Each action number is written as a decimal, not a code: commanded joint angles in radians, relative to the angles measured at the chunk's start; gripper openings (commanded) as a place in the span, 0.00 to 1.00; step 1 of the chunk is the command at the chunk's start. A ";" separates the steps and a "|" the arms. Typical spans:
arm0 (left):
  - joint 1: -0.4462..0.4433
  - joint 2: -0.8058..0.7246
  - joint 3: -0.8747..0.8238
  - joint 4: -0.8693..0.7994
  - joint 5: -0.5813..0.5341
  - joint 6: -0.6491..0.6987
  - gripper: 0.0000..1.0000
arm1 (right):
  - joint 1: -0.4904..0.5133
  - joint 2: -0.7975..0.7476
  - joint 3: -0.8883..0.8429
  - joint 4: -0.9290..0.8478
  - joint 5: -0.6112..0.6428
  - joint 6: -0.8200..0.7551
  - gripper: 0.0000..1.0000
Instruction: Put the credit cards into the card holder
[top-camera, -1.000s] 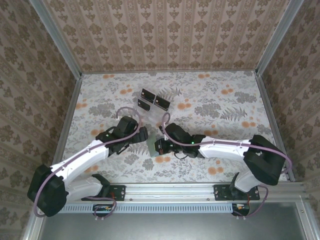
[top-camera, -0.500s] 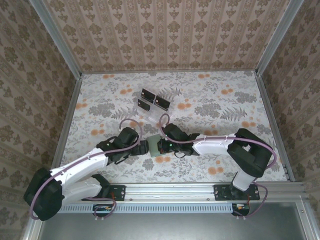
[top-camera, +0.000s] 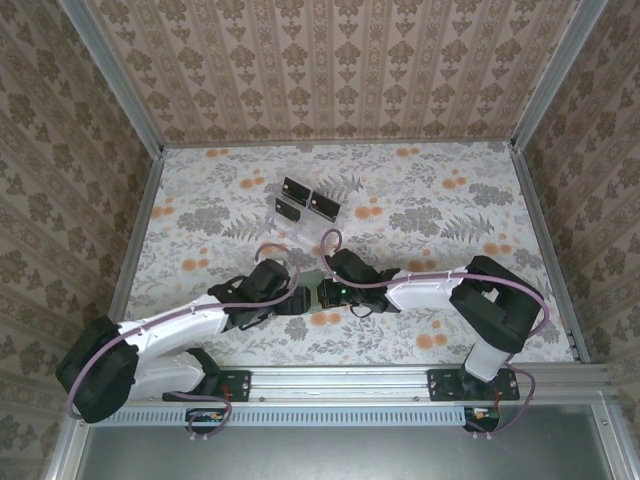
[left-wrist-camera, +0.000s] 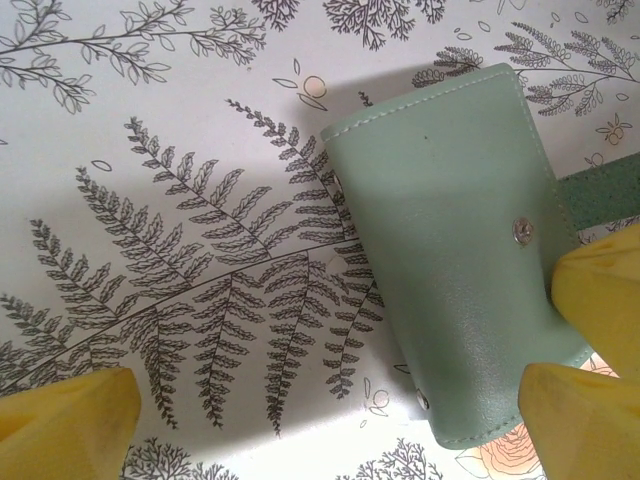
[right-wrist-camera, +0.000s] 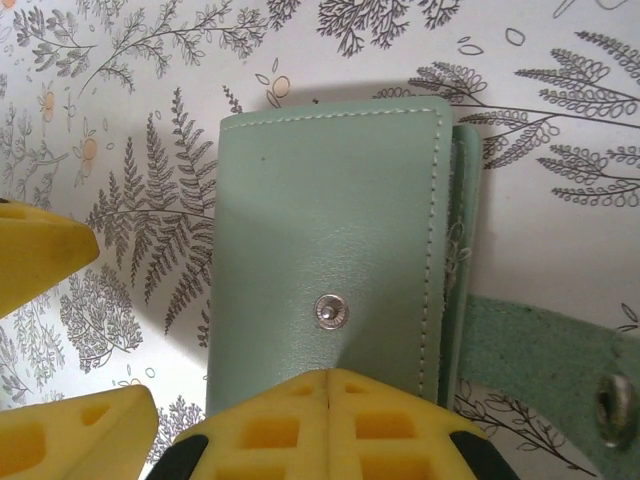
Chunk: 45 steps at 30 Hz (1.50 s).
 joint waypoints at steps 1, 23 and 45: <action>-0.009 0.013 -0.021 0.029 -0.004 0.010 1.00 | -0.008 0.013 -0.013 0.023 -0.021 0.013 0.00; -0.075 0.162 0.031 -0.093 -0.131 0.017 1.00 | -0.042 -0.029 -0.024 0.027 -0.046 0.037 0.00; -0.085 0.185 0.018 -0.067 -0.139 -0.008 1.00 | -0.122 -0.173 0.052 -0.332 0.077 -0.118 0.31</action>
